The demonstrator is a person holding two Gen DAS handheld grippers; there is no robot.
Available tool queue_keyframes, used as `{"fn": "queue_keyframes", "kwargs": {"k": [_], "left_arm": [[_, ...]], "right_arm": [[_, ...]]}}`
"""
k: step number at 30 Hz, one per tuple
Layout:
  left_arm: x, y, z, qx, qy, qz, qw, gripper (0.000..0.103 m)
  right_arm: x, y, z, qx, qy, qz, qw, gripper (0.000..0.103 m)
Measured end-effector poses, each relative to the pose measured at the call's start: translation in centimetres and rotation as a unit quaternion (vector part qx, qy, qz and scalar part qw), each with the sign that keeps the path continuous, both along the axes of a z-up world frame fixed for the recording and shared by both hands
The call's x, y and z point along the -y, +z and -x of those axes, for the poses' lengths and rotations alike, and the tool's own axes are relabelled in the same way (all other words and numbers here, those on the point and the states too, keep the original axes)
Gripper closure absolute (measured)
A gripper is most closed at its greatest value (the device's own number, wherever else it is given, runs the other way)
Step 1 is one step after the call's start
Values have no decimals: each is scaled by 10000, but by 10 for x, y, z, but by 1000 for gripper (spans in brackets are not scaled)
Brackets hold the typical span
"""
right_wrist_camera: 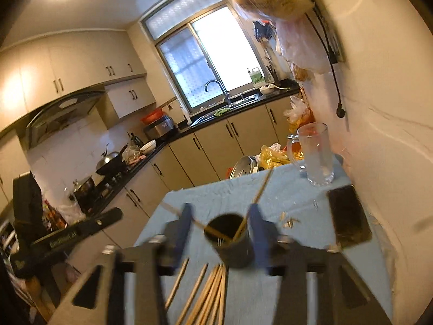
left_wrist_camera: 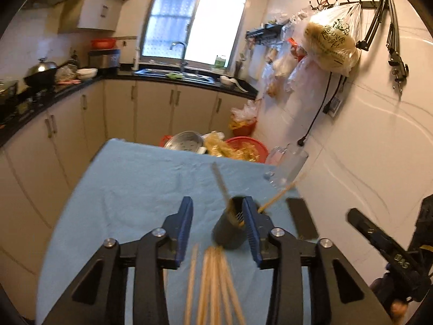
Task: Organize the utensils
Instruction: 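Open the right gripper over the cup while the left gripper releases its chopstick, then move both grippers back down toward the remaining chopsticks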
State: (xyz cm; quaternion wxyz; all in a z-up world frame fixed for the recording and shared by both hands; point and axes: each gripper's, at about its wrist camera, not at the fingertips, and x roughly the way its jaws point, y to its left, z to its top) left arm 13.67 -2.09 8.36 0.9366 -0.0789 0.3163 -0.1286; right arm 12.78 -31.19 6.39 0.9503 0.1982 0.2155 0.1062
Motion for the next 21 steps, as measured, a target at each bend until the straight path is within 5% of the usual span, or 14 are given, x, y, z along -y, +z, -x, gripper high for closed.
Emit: {"fn": "queue_keyframes", "kwargs": {"k": [4, 11, 21], "left_arm": [[-25, -12, 56, 109, 404, -283, 9987, 43], [-48, -34, 116, -63, 572, -453, 9973, 43], [-55, -37, 135, -56, 673, -664, 9955, 42]], "right_arm": [[-16, -10, 45, 36, -3, 253, 9997, 38], [-51, -45, 82, -326, 89, 514, 9981, 37], [-62, -50, 97, -411, 341, 325, 9980, 37]]}}
